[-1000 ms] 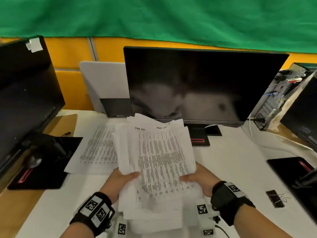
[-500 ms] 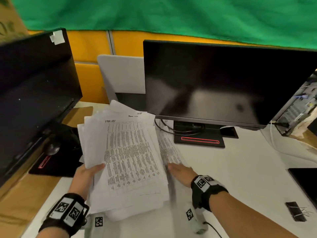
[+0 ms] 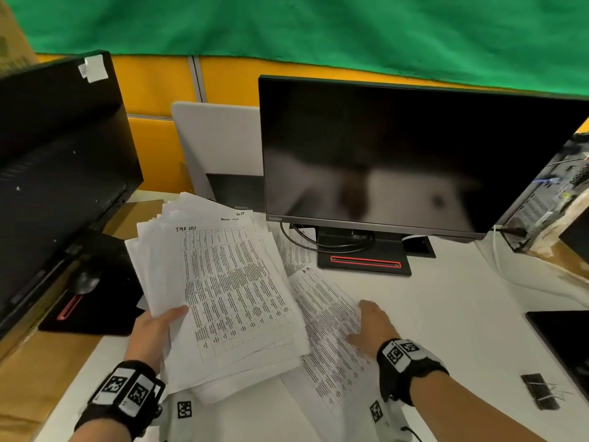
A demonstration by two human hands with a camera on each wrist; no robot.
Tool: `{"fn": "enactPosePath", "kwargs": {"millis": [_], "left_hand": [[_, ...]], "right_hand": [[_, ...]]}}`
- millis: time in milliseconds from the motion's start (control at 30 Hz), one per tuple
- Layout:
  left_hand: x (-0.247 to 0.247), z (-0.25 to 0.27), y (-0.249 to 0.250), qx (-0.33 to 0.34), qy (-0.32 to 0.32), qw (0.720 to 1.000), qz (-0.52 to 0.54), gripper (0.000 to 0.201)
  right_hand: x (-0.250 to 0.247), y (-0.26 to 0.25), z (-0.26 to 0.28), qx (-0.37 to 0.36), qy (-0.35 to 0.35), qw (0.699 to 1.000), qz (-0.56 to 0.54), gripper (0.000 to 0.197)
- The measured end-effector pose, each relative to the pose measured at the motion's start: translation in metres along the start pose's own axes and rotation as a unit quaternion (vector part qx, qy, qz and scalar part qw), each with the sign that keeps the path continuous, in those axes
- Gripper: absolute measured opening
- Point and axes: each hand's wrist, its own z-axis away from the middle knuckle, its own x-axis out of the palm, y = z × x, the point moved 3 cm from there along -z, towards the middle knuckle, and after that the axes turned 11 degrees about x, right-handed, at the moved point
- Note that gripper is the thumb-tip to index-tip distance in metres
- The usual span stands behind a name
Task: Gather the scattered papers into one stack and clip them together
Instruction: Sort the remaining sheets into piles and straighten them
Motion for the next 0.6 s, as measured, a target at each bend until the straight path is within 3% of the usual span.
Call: {"fn": "enactPosePath", "kwargs": {"millis": [100,167,267,333,400,500,600], "left_hand": [[0.002,0.000,-0.003,0.000,0.005,1.000,-0.006,0.035],[0.004,0.000,-0.003,0.002,0.005,1.000,-0.003,0.034],[0.005,0.003,0.000,0.004,0.011,1.000,0.010,0.034],[0.005,0.003,0.000,0.003,0.019,1.000,0.013,0.035],[0.003,0.005,0.002,0.003,0.026,1.000,0.011,0.036],[0.000,0.005,0.003,0.001,0.028,1.000,0.011,0.033],[-0.003,0.005,-0.001,-0.006,0.033,0.999,0.013,0.035]], "right_hand": [[-0.005,0.005,-0.001,0.035,-0.046,0.998,-0.020,0.081],[-0.004,0.006,0.001,0.026,-0.075,0.997,-0.021,0.062],[-0.008,-0.007,0.009,-0.034,0.006,0.998,-0.056,0.020],[-0.007,-0.026,0.011,-0.091,0.043,0.992,-0.079,0.023],[0.002,-0.043,0.012,-0.141,-0.002,0.988,-0.061,0.037],[0.019,-0.051,0.012,-0.160,-0.072,0.983,0.061,0.047],[0.020,-0.042,0.011,-0.152,-0.038,0.979,0.131,0.047]]}}
